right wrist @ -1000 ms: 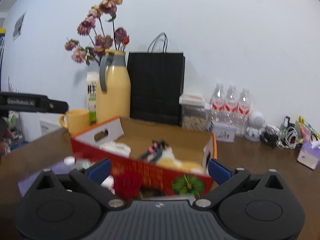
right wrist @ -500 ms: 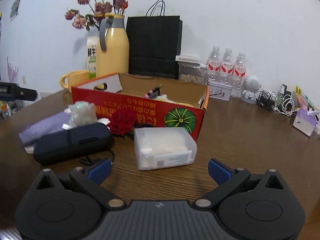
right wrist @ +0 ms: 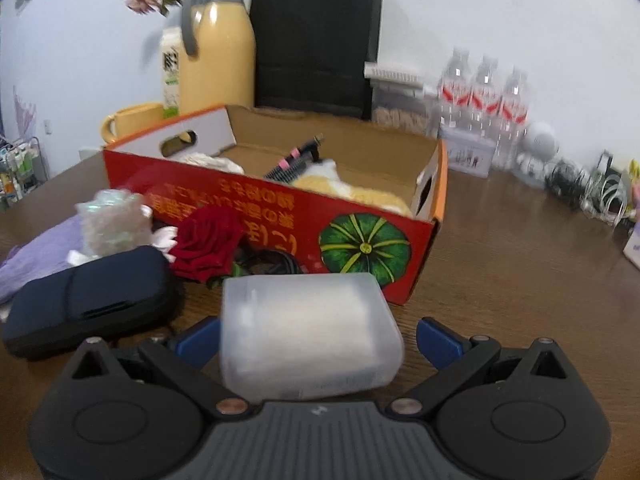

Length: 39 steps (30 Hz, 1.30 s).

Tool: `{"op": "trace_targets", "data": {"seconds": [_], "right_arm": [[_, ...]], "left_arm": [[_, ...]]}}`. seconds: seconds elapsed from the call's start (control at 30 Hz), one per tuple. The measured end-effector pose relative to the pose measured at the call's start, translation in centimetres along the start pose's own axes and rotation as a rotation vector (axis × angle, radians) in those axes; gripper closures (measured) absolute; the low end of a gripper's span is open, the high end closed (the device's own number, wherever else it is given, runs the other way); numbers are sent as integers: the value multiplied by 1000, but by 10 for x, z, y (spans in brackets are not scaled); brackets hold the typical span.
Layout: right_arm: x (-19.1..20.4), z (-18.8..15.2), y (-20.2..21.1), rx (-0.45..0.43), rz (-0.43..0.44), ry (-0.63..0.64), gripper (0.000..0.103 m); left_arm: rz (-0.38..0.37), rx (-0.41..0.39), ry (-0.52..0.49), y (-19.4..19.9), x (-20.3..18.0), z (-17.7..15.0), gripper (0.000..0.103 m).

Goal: Organize objects
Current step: 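Grasp the translucent plastic container with the right tool and lift it, then grasp and lift the purple cloth bag with the left tool while the right tool holds the container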

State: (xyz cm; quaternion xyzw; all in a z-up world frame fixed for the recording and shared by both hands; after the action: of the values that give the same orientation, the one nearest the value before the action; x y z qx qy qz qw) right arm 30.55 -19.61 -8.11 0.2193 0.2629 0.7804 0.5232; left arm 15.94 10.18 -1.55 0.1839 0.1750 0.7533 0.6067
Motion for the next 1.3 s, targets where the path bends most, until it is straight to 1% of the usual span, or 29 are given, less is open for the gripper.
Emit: {"op": "trace_targets", "data": {"seconds": [0.07,0.13,0.17,0.2,0.27,0.4,0.63,0.77,0.87,0.93,1.07,1.13,1.23,1.3], "right_arm": [[0,-2,-4,-6,12,-18,0],[2,-5,-5,-8,16,-17,4],[2,-6,-3,-15,18,-19,11],[2,-5,-2,-20,23,-22,15],[1,-4,-1,-32,6,-22,16],[4,-3,6,-66,13,-10,20],[12,-2,24,-142,18,11,20],[16,0,40,-229,-19,36,20],[16,0,46,-261,-36,34,20],[15,1,48,-268,-40,31,20],[14,1,46,-263,-36,31,20],[15,2,46,-263,-36,32,20],[15,0,47,-260,-32,29,20],[15,0,47,-259,-30,28,20]], "left_arm": [[6,5,1,0,2,-1,0],[14,9,1,-1,3,-2,0],[16,10,2,-1,4,-2,0],[18,12,4,-2,4,-2,0],[17,15,5,-3,4,-3,0],[15,28,7,-6,3,-6,0],[-14,68,-15,-20,-4,-11,0],[-44,116,-44,-36,-12,-12,0],[-75,143,-64,-45,-18,-10,0],[-103,168,-83,-52,-22,-9,0],[-114,205,-112,-64,-26,-9,0],[-136,227,-124,-71,-29,-10,0],[-181,270,-129,-80,-33,-13,0],[-192,296,-127,-87,-35,-15,0]]}}
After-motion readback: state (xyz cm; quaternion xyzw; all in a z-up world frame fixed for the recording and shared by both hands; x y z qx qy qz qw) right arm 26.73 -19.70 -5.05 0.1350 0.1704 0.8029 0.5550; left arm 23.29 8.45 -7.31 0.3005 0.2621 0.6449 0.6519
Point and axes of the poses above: each gripper's, at about its wrist camera, not at the fingertips, and y roughly against the way its jaws point, x to its left, z to its top, the point moved 9 cm from there along -y, roughly the way its jaws point, and after that the axes turned 8 degrees about -y, right-handed, at the moved point
